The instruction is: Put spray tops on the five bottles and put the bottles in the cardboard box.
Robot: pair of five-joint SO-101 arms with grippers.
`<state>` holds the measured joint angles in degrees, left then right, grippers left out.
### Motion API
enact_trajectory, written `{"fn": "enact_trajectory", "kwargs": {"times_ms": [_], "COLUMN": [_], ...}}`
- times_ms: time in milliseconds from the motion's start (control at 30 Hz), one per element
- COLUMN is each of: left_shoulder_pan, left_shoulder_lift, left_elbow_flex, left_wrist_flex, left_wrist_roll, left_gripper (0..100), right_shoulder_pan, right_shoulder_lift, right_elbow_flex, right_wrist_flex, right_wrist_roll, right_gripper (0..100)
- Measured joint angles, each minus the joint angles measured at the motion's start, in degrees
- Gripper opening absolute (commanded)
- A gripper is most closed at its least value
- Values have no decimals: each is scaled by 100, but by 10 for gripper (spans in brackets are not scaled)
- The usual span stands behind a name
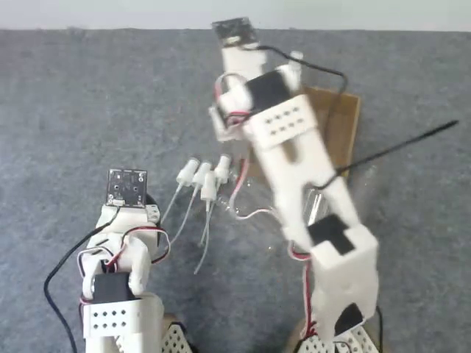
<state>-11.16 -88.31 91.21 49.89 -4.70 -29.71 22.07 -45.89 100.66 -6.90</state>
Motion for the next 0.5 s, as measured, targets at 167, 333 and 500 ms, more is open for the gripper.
{"fn": "enact_trajectory", "kwargs": {"times_ms": [167, 333, 500], "left_shoulder_pan": [9, 9, 9], "left_shoulder_lift": [0, 0, 0], "left_elbow_flex": [0, 0, 0], "left_wrist_flex": [0, 0, 0], "left_wrist_roll": [0, 0, 0], "left_gripper": [11, 11, 11], "right_shoulder_pan": [809, 1635, 2470], "right_shoulder_lift": [-1002, -2277, -3481], "right_elbow_flex": [1090, 2558, 3912], "right_wrist_flex": [0, 0, -53], "right_wrist_roll": [1046, 1662, 2268], "right_gripper": [199, 202, 202]}}
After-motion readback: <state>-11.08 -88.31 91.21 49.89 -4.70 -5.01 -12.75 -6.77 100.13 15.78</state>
